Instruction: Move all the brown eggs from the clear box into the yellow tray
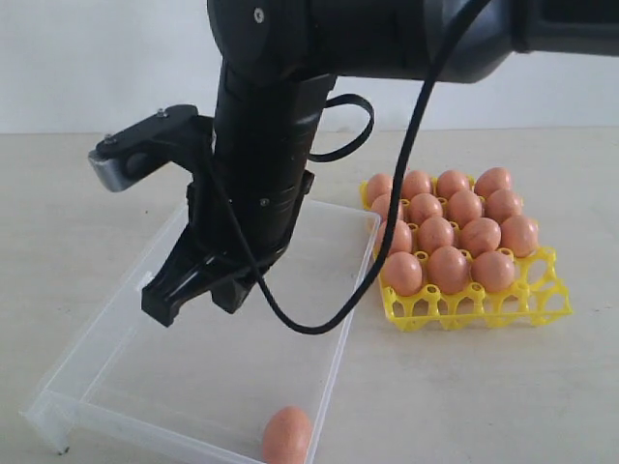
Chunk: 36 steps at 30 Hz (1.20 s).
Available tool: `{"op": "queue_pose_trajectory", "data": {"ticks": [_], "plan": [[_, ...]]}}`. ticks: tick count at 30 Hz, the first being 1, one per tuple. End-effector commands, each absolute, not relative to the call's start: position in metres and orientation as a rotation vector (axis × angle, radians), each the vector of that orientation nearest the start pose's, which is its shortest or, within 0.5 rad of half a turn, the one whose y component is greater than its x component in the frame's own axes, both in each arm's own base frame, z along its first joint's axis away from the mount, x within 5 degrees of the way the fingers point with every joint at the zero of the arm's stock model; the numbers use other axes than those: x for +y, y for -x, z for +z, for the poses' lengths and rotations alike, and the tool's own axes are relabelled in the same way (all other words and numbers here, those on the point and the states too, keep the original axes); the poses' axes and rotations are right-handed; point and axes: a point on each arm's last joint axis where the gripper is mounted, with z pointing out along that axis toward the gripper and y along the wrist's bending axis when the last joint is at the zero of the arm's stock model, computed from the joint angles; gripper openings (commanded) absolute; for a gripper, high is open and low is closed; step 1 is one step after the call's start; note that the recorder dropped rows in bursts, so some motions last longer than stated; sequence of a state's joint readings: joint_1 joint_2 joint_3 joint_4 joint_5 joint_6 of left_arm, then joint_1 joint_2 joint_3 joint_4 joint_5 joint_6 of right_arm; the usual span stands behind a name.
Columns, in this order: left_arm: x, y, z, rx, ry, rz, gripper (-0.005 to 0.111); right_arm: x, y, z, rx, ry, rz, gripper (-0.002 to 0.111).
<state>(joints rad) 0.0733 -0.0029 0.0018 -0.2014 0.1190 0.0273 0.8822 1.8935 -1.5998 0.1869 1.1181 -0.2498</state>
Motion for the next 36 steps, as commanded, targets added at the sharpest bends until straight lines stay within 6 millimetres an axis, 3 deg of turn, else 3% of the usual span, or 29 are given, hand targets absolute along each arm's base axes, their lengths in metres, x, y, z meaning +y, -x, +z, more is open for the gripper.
{"op": "queue_pose_trajectory", "data": {"ticks": [1,4,6,9,18,36], "plan": [[0.001,-0.056,0.198,1.647,0.166,-0.09,-0.004,0.321,-0.237,0.25,2.567,1.573,0.425,0.017],[0.003,-0.056,0.208,1.527,0.194,-0.105,-0.004,0.323,-0.238,0.23,2.578,1.62,0.426,0.048],[0.003,-0.056,0.207,1.535,0.201,-0.115,-0.004,0.322,-0.24,0.226,2.654,1.544,0.378,0.053],[0.001,-0.056,0.2,1.621,0.174,-0.097,-0.004,0.318,-0.239,0.218,2.816,1.346,0.361,0.053],[0.002,-0.056,0.201,1.613,0.174,-0.095,-0.004,0.302,-0.226,0.182,2.966,1.248,0.292,0.053],[0.002,-0.056,0.198,1.647,0.153,-0.073,-0.004,0.304,-0.231,0.179,2.986,1.028,0.304,0.053]]}}
